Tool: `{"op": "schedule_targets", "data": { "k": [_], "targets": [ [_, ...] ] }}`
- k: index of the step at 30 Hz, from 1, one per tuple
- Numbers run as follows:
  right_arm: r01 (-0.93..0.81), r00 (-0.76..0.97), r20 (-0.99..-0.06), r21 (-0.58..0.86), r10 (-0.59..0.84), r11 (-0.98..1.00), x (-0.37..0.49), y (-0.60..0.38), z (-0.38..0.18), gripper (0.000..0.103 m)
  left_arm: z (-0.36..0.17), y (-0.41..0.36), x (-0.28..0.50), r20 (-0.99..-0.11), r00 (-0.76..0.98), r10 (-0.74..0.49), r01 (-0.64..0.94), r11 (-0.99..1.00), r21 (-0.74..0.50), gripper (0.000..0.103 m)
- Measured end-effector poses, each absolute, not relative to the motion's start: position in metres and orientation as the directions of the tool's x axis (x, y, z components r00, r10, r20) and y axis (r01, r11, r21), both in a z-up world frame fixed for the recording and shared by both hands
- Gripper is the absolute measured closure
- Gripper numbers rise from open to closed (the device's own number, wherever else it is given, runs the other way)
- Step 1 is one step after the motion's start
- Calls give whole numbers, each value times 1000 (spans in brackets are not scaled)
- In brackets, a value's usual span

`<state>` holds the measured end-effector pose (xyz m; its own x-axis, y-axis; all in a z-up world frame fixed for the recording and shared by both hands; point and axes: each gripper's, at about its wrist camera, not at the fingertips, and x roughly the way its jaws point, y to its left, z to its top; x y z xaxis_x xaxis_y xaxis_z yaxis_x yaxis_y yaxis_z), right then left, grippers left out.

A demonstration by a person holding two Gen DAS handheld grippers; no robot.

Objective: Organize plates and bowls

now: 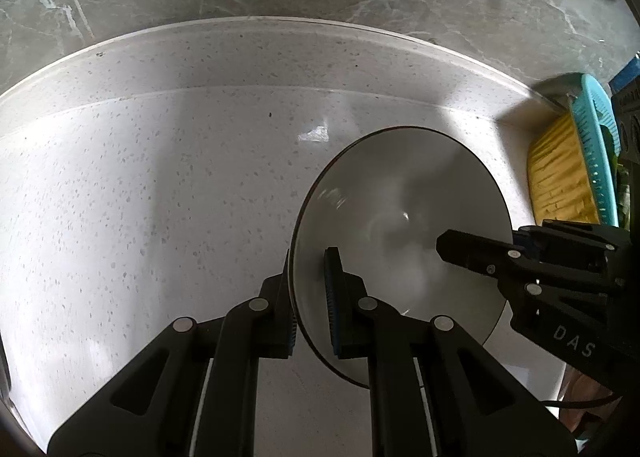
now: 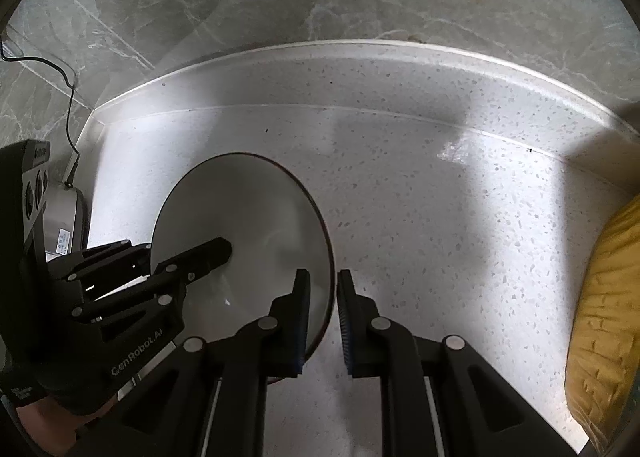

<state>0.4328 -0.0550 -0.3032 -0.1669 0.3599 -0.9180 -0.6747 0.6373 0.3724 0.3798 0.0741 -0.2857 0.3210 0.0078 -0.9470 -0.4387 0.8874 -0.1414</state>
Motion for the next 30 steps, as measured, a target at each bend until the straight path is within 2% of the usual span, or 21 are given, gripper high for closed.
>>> {"op": "schedule_targets", "data": {
  "k": [9, 30],
  "targets": [
    [-680, -145, -917, 366, 373, 635, 425, -73, -280, 88, -263, 52, 356, -939, 344, -10, -434, 885, -168, 93],
    [-715, -136, -910, 365, 393, 597, 345, -156, -205, 86, -196, -37, 250, -915, 399, -63, -381, 896, -228, 93]
  ]
}}
